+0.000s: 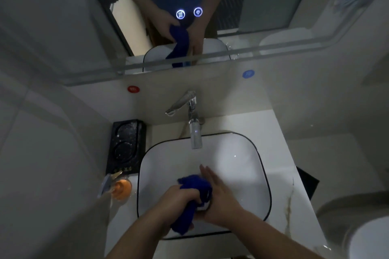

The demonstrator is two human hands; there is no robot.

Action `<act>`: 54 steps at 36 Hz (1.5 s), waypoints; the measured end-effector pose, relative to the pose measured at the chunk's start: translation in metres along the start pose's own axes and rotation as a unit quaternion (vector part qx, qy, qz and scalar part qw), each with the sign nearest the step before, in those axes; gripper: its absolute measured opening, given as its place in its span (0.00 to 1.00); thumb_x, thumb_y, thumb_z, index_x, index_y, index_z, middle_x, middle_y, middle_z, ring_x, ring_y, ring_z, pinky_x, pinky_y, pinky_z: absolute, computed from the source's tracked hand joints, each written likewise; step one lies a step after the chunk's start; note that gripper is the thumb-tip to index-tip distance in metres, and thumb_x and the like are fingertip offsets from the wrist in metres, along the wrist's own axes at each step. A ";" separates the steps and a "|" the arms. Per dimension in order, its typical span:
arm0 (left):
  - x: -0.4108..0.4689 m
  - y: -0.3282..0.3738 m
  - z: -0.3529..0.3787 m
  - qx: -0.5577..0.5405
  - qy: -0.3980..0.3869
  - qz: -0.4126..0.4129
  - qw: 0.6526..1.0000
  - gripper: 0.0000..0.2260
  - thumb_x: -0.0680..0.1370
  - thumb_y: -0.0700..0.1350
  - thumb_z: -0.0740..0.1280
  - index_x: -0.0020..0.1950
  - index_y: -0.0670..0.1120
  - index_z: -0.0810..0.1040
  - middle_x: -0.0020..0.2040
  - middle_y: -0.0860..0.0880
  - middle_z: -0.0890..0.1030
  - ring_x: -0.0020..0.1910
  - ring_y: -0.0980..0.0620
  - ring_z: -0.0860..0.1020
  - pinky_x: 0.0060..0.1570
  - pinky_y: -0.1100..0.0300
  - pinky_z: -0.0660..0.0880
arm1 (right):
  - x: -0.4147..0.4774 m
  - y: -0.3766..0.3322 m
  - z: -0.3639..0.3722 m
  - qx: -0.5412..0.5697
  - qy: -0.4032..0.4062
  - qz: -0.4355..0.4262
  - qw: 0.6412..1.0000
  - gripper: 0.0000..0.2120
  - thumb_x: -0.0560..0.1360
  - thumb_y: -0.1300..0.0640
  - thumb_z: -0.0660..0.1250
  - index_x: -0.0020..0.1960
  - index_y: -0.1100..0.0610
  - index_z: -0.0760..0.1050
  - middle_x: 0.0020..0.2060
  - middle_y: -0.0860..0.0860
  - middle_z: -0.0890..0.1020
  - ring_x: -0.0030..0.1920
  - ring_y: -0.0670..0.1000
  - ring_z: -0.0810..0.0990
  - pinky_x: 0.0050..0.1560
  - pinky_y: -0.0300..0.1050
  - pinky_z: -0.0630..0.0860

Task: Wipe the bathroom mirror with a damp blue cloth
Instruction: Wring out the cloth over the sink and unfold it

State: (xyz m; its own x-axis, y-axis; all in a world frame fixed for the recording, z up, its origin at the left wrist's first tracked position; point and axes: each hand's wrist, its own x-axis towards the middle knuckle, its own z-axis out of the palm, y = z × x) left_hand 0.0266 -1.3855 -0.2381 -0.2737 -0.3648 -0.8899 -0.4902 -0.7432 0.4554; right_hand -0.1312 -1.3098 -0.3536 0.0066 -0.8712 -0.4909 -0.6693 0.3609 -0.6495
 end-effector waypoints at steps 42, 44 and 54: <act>0.062 -0.053 0.034 0.017 0.020 0.042 0.999 0.21 0.70 0.48 0.77 0.62 0.45 0.83 0.50 0.39 0.88 0.49 0.39 0.87 0.46 0.46 0.84 | 0.004 -0.031 -0.058 0.252 -0.061 0.102 0.961 0.35 0.76 0.64 0.66 0.82 0.49 0.64 0.64 0.51 0.81 0.63 0.51 0.80 0.61 0.42 0.77; 0.061 -0.059 0.030 -0.040 -0.007 0.017 0.999 0.22 0.69 0.45 0.76 0.62 0.42 0.82 0.48 0.39 0.87 0.45 0.41 0.84 0.42 0.50 0.80 | 0.004 -0.021 -0.072 0.218 -0.084 0.078 0.969 0.39 0.75 0.62 0.69 0.82 0.46 0.62 0.60 0.50 0.83 0.57 0.48 0.83 0.56 0.38 0.79; 0.042 -0.047 0.029 -0.313 -0.152 -0.045 0.936 0.25 0.75 0.31 0.67 0.72 0.37 0.74 0.62 0.31 0.81 0.55 0.31 0.83 0.56 0.40 0.82 | 0.009 -0.006 -0.066 0.483 -0.110 0.164 0.853 0.35 0.68 0.35 0.79 0.69 0.51 0.79 0.62 0.53 0.86 0.62 0.56 0.84 0.64 0.57 0.82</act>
State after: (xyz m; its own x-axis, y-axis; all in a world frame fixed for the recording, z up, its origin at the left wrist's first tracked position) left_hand 0.0142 -1.3496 -0.2967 -0.5247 -0.1796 -0.8321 0.0327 -0.9810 0.1912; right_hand -0.1755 -1.3420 -0.3159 0.1469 -0.6252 -0.7666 0.2612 0.7720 -0.5795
